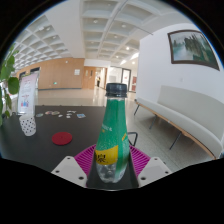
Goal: Pour water
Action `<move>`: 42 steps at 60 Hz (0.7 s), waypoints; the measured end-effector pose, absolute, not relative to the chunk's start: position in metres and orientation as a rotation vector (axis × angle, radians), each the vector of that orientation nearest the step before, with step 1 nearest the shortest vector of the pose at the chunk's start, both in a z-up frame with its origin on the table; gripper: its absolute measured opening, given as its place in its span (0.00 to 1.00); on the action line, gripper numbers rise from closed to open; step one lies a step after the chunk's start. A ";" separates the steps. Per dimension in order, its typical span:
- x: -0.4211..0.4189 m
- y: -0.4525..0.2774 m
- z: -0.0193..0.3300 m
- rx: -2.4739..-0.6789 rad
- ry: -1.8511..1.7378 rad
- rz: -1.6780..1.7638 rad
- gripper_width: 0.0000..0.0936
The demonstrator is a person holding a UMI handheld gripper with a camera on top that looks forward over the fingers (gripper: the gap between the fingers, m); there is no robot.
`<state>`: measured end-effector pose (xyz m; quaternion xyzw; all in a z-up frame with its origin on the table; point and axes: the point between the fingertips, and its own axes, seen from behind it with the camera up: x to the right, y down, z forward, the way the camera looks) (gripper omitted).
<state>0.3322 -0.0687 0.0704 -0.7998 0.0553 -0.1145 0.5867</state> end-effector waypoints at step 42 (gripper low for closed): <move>0.245 0.027 0.364 -1.200 -0.578 -1.564 0.45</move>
